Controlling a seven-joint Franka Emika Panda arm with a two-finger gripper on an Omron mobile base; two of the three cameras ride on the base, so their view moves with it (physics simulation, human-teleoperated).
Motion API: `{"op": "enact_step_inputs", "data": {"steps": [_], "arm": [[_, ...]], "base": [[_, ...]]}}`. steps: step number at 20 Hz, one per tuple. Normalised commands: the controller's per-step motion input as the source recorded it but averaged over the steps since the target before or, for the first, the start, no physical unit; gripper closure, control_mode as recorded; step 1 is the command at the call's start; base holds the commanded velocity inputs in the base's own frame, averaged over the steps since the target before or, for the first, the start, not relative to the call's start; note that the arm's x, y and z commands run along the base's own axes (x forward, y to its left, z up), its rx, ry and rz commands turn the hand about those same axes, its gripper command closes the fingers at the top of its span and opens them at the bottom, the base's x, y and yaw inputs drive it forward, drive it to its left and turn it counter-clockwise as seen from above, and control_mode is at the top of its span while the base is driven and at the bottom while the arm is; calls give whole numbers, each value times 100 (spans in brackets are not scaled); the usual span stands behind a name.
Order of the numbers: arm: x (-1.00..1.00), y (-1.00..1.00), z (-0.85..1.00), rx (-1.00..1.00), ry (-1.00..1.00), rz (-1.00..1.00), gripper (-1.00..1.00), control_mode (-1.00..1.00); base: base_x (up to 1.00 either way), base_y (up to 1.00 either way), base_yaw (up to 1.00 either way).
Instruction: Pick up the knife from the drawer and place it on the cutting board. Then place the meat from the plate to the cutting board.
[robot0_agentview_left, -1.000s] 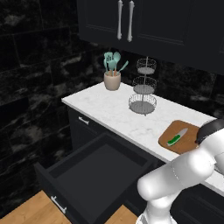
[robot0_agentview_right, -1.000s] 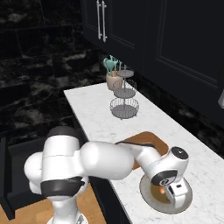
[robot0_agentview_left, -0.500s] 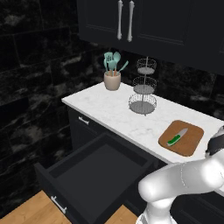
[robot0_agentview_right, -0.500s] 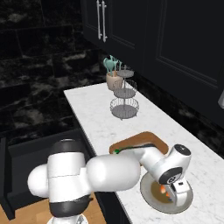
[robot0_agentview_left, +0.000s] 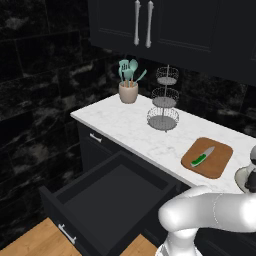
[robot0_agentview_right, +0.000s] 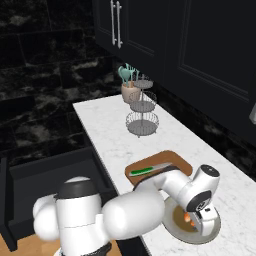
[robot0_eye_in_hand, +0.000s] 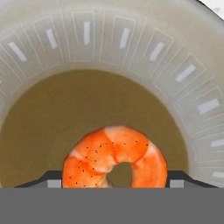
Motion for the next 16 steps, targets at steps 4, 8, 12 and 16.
{"op": "enact_step_inputs", "data": {"steps": [4,8,12,16], "arm": [[0,0,-2,0,0,0,100,-100],[0,17,0,0,0,0,100,-100],[0,31,0,0,0,0,100,-100],[0,26,12,0,0,0,100,-100]], "base": [[0,0,0],[0,0,0],[0,0,0],[0,0,0]]}}
